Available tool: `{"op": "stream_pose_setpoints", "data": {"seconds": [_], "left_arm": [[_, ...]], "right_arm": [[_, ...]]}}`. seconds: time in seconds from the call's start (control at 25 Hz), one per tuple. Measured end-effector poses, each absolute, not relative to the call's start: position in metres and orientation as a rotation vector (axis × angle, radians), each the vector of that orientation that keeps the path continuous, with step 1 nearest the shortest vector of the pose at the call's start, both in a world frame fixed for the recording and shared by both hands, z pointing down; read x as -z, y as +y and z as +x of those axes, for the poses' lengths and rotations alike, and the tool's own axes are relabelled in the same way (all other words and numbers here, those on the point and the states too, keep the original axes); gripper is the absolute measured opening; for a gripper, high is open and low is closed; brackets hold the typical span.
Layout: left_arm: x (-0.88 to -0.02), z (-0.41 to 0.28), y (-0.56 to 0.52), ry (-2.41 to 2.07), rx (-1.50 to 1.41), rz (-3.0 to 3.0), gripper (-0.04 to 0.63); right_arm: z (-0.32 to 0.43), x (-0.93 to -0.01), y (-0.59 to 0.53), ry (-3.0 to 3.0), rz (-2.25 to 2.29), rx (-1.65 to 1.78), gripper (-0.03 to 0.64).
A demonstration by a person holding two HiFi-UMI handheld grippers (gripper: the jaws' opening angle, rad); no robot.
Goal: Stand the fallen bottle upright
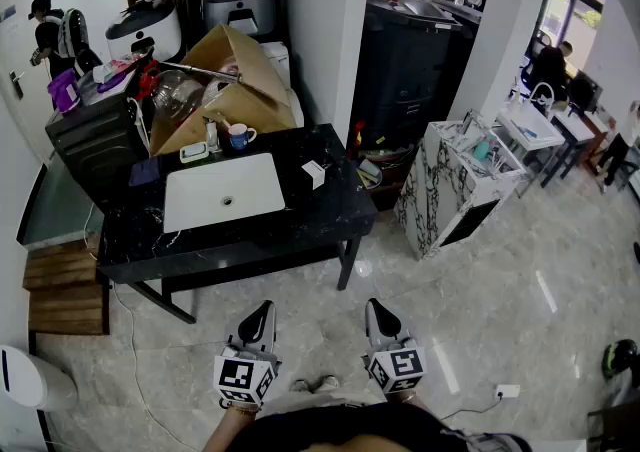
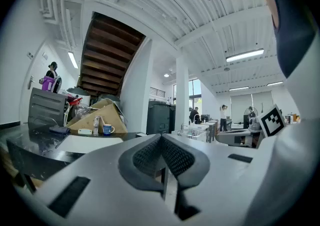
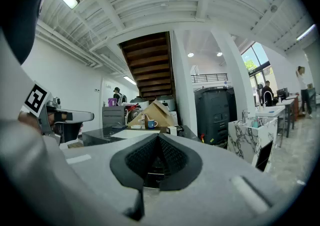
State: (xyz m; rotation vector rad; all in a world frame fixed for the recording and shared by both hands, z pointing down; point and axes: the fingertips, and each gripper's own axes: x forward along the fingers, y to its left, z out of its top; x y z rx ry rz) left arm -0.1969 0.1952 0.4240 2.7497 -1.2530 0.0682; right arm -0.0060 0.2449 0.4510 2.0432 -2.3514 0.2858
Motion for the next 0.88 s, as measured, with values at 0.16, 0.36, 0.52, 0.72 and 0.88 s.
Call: {"op": "stream_pose_setpoints", "data": {"seconds": [0.16,0.36,0.52,0.72,0.88], "left_arm": [[-0.421,-0.194,0.185,-1.271,-0.052,2.750,0.003],[-0.418,-0.196,0.179,-1.286,-0.039,2.750,0.003],[-0.414,-0.192,0.172,-1.272,-0.007,2.759,0.003],[-0.405,-0.186,0.169,-1.252,-0.002,2.801,0.003],[-0.401,-0.176,0.170,-1.198,0.015,2.835,0.020]], "right_arm": [[0.002,-0.448,0.235,-2.350,2.046,-0.247,-0.003],[0.005,-0.447,0.229,-2.349,2.045,-0.225,-0.003],[0.005,-0.445,0.223,-2.369,2.030,-0.216,-0.003],[0.001,-0.438,0.216,-2.393,2.018,-0.240,-0.003],[0.010,-0.443,0.215,-2.376,2.042,-0.250,-0.003]]}}
